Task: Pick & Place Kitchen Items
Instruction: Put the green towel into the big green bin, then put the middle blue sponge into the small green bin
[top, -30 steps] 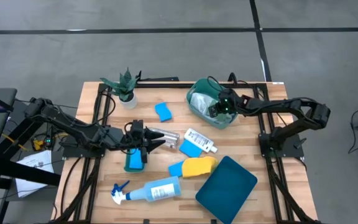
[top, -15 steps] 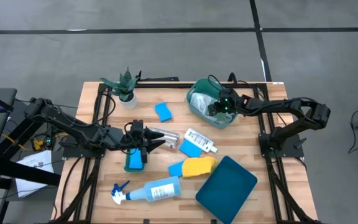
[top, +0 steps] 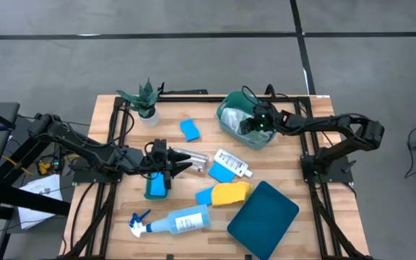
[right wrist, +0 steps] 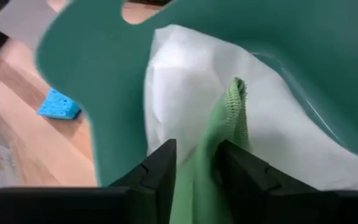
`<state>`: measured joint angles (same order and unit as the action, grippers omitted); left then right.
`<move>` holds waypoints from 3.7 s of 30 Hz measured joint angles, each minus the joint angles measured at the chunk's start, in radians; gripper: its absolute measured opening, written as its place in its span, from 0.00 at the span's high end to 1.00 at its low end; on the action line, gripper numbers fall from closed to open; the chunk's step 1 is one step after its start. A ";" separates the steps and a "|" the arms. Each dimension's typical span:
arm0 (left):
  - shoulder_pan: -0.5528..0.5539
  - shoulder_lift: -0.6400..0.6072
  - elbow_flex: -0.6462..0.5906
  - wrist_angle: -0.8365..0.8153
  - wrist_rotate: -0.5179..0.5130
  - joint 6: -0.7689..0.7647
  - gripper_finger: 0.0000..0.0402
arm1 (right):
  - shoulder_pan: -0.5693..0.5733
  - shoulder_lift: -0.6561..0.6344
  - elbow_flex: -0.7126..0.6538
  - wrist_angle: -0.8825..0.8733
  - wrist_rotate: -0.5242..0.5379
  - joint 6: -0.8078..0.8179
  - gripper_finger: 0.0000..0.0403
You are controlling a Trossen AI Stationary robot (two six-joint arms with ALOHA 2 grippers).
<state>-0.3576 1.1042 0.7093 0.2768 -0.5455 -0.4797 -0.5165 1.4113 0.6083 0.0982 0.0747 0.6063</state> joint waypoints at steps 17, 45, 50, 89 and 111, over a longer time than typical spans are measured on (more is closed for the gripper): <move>0.000 0.000 0.000 0.000 0.000 0.001 0.65 | 0.006 -0.201 0.000 0.007 0.086 -0.020 0.70; 0.000 0.000 0.000 0.000 0.000 0.000 0.65 | 0.036 -0.301 0.000 0.019 -0.268 -0.140 0.70; 0.000 0.000 0.000 0.000 0.000 0.001 0.65 | 0.106 -0.301 0.000 0.012 -0.496 -0.162 0.70; 0.000 0.000 0.000 0.120 -0.069 0.055 0.65 | 0.392 -0.287 0.169 -0.243 -0.177 -0.057 0.71; 0.000 0.000 0.000 0.106 -0.068 0.064 0.65 | 0.616 0.116 0.190 -0.230 -0.208 0.111 0.73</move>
<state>-0.3576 1.1038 0.7092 0.3827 -0.6140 -0.4152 0.0997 1.5277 0.7985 -0.1321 -0.1336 0.7175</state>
